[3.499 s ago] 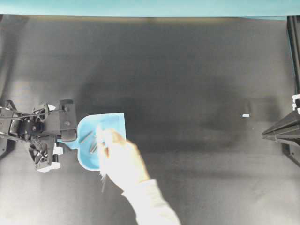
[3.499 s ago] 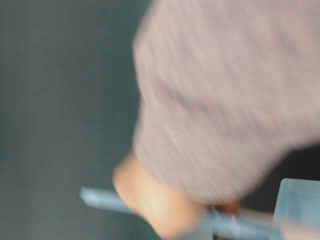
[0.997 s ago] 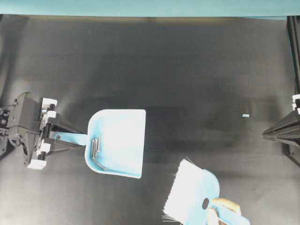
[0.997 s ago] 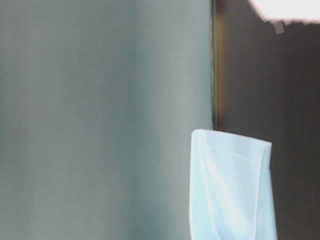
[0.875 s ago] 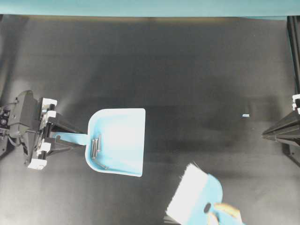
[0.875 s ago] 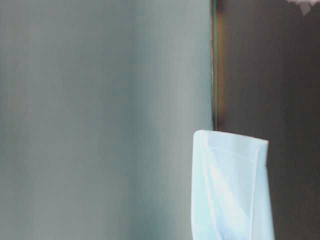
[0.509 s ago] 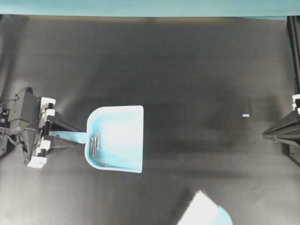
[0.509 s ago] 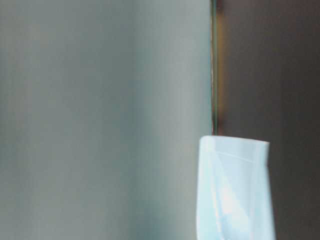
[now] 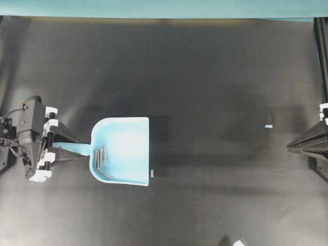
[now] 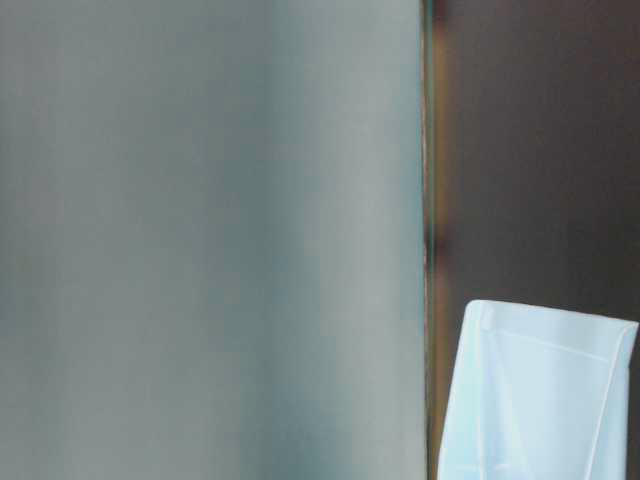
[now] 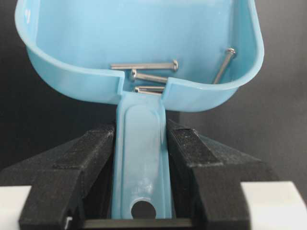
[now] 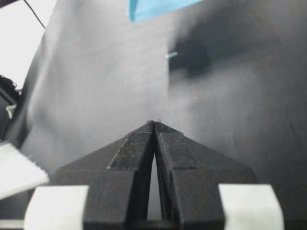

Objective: Hold the dustpan with the left arm, while a human hand uses a hand brush to gather screws into the dustpan.
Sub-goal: 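Keep holding the dustpan with screws in it using the left gripper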

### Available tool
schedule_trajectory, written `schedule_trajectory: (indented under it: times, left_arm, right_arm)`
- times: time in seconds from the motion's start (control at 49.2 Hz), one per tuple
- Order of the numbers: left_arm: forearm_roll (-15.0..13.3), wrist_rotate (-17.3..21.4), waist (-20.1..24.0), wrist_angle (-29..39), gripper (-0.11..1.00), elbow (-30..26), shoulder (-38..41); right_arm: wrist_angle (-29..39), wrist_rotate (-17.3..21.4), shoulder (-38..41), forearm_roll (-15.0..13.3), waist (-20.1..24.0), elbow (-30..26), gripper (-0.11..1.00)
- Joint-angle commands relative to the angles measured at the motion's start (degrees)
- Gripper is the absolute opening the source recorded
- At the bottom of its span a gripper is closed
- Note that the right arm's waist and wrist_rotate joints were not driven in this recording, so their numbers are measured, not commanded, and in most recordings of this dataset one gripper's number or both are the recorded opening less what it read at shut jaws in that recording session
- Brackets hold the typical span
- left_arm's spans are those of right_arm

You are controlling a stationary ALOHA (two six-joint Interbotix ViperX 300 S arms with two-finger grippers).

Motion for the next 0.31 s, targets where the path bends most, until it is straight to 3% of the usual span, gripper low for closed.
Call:
schedule_trajectory:
  times: [0.0, 0.285]
  left_arm:
    - [0.2, -0.1, 0.2, -0.3, 0.31, -0.9, -0.3]
    - [0.2, -0.1, 0.6, -0.3, 0.31, -0.6, 0.0]
  right_arm:
    - [-0.3, 0.0, 0.3, 0.0, 0.0, -0.4, 0.00]
    - [-0.3, 0.0, 0.3, 0.0, 0.0, -0.4, 0.00]
